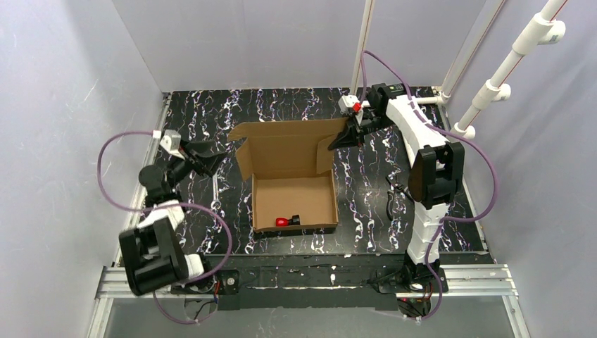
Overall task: Fold the paper box
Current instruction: Close the paper box at the center of the board.
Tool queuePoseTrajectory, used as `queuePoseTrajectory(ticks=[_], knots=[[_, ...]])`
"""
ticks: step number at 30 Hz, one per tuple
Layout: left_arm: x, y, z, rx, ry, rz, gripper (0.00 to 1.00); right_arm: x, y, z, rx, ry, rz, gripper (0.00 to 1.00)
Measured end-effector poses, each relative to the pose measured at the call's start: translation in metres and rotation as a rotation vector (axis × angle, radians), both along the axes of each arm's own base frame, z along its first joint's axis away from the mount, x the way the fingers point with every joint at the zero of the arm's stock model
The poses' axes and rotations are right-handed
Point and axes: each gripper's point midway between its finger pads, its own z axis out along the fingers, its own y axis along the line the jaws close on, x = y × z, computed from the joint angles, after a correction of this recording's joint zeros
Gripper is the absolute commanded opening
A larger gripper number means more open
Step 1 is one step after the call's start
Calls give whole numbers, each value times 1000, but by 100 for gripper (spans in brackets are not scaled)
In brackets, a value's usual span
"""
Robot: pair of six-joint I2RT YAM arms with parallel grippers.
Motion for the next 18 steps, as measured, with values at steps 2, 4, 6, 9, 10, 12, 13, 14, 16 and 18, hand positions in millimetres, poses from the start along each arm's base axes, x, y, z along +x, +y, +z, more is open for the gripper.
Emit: queuePoseTrajectory(ticks=[2, 4, 6, 9, 10, 12, 13, 14, 16, 18], knots=[[12, -1, -2, 2, 11, -56, 72, 0, 0, 0, 1, 1, 0, 1], [33, -6, -5, -7, 40, -120, 74, 0, 0, 1, 1, 3, -1, 1], [25, -48, -19, 6, 81, -303, 75, 1, 1, 6, 5, -3, -3, 1], [17, -70, -26, 22, 88, -401, 75, 3, 2, 13, 9, -18, -4, 1], [17, -76, -28, 23, 96, -429, 76, 5, 2, 14, 9, -18, -5, 1], [14, -80, -28, 27, 97, -453, 76, 8, 3, 13, 9, -15, -6, 1], [12, -83, -26, 30, 93, -466, 76, 9, 3, 12, 9, -10, -7, 1], [10, -85, -25, 33, 89, -475, 75, 10, 4, 11, 8, -6, -7, 1], [7, -91, -23, 40, 78, -495, 75, 12, 5, 7, 10, 9, -8, 1], [6, -95, -22, 42, 75, -511, 74, 12, 5, 5, 8, 17, -7, 1]])
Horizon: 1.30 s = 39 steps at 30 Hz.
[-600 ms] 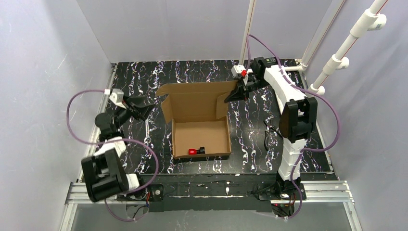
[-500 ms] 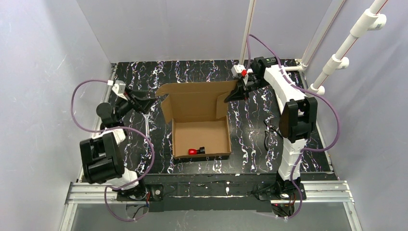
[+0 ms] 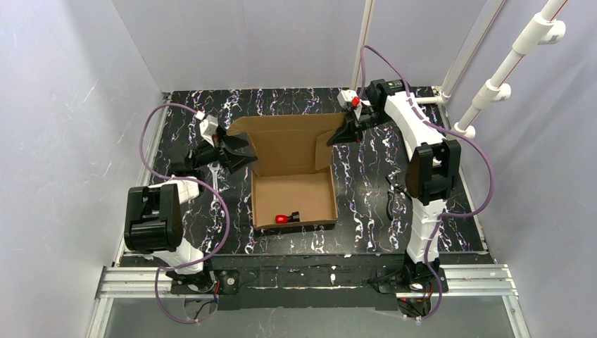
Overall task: Fold the paper box
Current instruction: Close the paper box at the center of the board.
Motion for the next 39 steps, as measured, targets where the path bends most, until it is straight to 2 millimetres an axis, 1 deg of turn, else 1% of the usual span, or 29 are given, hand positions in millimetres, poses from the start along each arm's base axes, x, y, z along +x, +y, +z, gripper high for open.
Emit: queuePoseTrajectory(ticks=[3, 6, 8, 9, 10, 12, 14, 19, 22, 24, 25, 26, 27, 28, 29, 30, 32, 33, 35, 39], knots=[[1, -6, 3, 0, -9, -18, 71, -1, 2, 0, 1, 2, 6, 1], [3, -10, 4, -1, -10, -31, 64, -4, 5, 0, 1, 5, 14, 1], [4, -14, 2, -4, 0, -39, 50, -5, 7, 0, 1, 6, 18, 1], [4, -16, 1, -7, 8, -42, 40, -7, 9, 0, 1, 8, 23, 1], [4, -17, 1, -9, 10, -45, 36, -8, 10, 0, -1, 9, 26, 1], [9, -16, 0, -12, 23, -43, 35, -10, 11, 0, -5, 19, 29, 1], [13, -16, -2, -17, 40, -42, 37, -10, 11, -1, -9, 26, 28, 1], [15, -17, -3, -26, 63, -39, 35, -11, 11, -1, -14, 34, 27, 1], [16, -18, 0, -35, 75, -36, 40, -11, 11, 0, -11, 44, 24, 1], [18, -18, 1, -42, 82, -27, 39, -12, 11, 1, -7, 51, 23, 1], [19, -19, 2, -46, 87, -21, 36, -12, 11, 1, -7, 54, 23, 1], [19, -19, 2, -49, 89, -18, 28, -12, 11, 1, -7, 58, 22, 1], [20, -20, 3, -53, 93, -14, 23, -12, 11, 1, -7, 62, 21, 1], [21, -20, 3, -56, 97, -10, 22, -13, 11, 2, -6, 66, 20, 1], [22, -20, 4, -63, 105, -3, 23, -13, 11, 2, -4, 71, 19, 1], [23, -20, 6, -71, 116, 3, 31, -13, 11, 3, -1, 76, 18, 1], [27, -19, 10, -87, 134, 14, 51, -14, 12, 5, 7, 91, 14, 1], [28, -19, 12, -94, 142, 20, 58, -14, 12, 7, 11, 97, 13, 1], [29, -20, 14, -109, 161, 30, 64, -14, 12, 9, 11, 102, 9, 1], [28, -23, 24, -144, 175, 68, 69, -10, 12, 9, 17, 96, -1, 1]])
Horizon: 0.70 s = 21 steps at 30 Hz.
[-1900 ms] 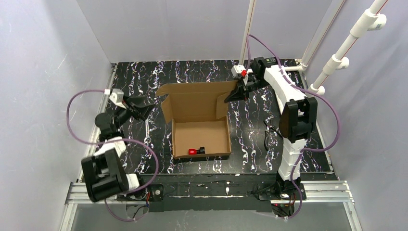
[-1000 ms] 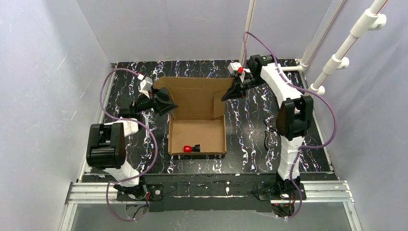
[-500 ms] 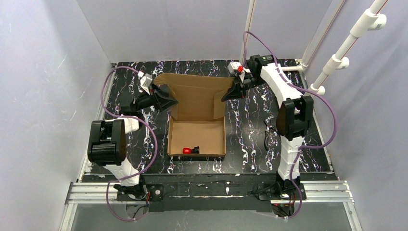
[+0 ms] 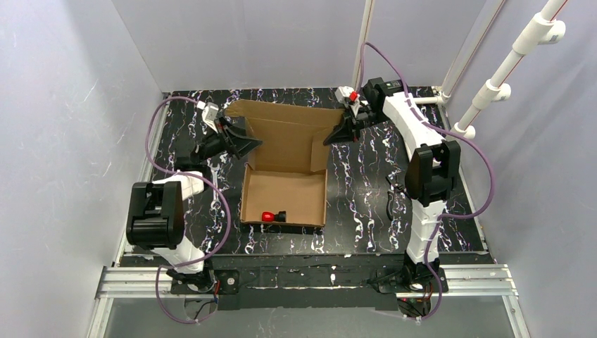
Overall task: Fold the paper box
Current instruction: Close the paper box at the center of the board.
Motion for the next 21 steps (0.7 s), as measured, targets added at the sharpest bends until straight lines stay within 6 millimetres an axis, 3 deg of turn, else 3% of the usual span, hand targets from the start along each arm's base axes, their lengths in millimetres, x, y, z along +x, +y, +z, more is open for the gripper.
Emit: queuePoseTrajectory(ticks=[1, 3, 7, 11, 15, 16, 17, 18, 19, 20, 21], knots=[[-2, 1, 3, -8, 4, 8, 70, 2, -1, 0, 3, -3, -5, 1], [-7, 1, 10, -23, 12, 14, 96, 8, -3, 1, 10, -10, -20, 1], [-15, 13, 31, -63, 16, 57, 98, 19, -12, -6, -28, -31, -48, 1], [-21, 47, 47, -101, 1, 192, 98, 25, -19, -14, -60, -40, -64, 1], [-26, 73, 48, -131, 47, 336, 98, 27, -21, -16, -64, -42, -68, 1], [-28, 76, 47, -134, 63, 362, 91, 27, -21, -16, -64, -43, -68, 1], [-30, 79, 45, -138, 81, 392, 76, 27, -21, -17, -67, -43, -68, 1], [-32, 80, 43, -139, 96, 415, 56, 27, -21, -18, -68, -43, -67, 1], [-34, 83, 39, -140, 118, 446, 24, 28, -22, -18, -69, -44, -67, 1], [-34, 85, 35, -141, 136, 464, 15, 28, -22, -19, -70, -45, -67, 1], [-33, 87, 31, -142, 161, 490, 13, 28, -22, -19, -70, -45, -66, 1]])
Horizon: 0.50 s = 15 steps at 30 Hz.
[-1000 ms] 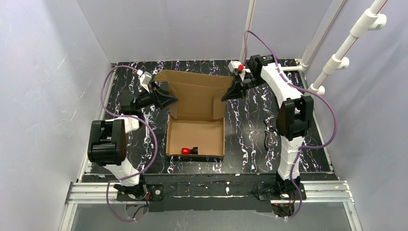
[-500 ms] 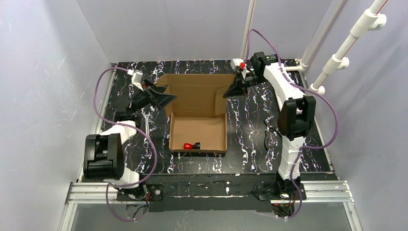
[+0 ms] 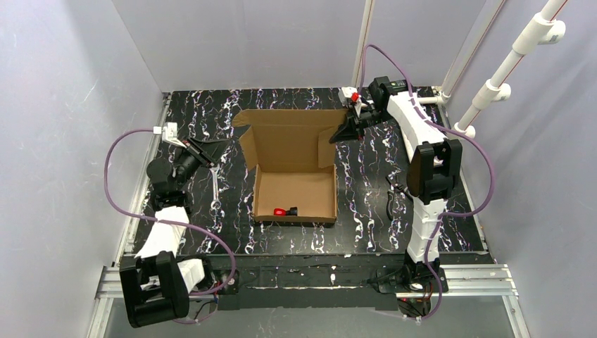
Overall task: Fold the paper box
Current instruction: Close the paper box at the center of the board.
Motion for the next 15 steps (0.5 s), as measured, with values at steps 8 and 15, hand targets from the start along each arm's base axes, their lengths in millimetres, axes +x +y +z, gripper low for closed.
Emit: queuePoseTrajectory(ticks=[8, 15], knots=[[28, -17, -68, 1, 261, -13, 11, -2, 0, -4, -7, 8, 2, 1], [36, -55, -85, 33, 318, -127, 10, -3, 0, -10, -9, 19, 5, 1]])
